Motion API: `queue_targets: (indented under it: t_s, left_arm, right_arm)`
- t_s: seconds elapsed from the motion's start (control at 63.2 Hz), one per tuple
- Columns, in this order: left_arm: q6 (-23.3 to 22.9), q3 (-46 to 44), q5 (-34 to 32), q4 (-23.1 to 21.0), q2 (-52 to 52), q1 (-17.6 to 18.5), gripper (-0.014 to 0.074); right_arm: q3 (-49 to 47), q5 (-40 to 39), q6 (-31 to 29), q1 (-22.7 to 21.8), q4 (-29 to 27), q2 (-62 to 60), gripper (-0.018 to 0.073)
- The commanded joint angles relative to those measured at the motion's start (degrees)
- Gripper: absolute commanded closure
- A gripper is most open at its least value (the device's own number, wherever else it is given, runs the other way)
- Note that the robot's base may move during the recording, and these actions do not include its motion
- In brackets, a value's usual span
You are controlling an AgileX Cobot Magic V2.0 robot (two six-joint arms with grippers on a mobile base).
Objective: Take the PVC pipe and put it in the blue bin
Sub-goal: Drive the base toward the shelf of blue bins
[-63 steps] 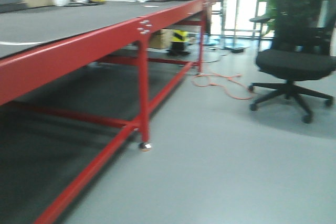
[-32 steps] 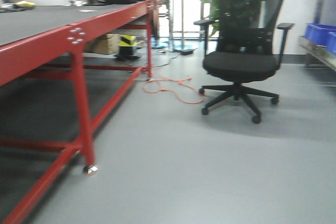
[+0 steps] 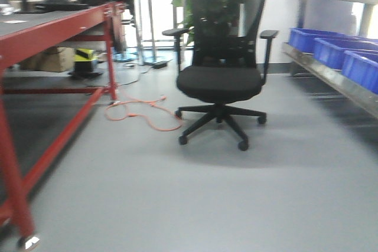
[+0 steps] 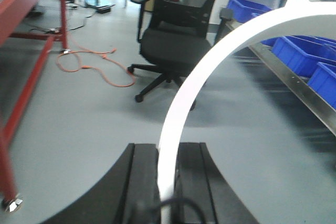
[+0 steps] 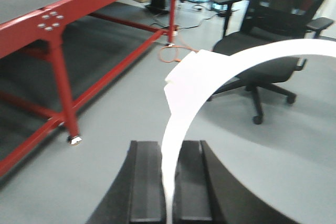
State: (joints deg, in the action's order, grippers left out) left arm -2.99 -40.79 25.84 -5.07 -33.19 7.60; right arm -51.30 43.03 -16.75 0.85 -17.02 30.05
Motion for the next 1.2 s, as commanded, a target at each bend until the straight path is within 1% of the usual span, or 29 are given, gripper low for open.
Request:
queue_targets:
  t_s: [0.0, 1.187]
  left_arm:
    - [-0.3, 0.0, -1.2, -0.2, 0.3, -0.1, 0.0707]
    - [-0.3, 0.0, -1.2, -0.2, 0.3, -0.1, 0.0707]
  right_arm:
    - [0.0, -1.5, 0.1, -0.2, 0.3, 0.0, 0.0728]
    - [0.0, -1.5, 0.1, -0.2, 0.3, 0.0, 0.0728]
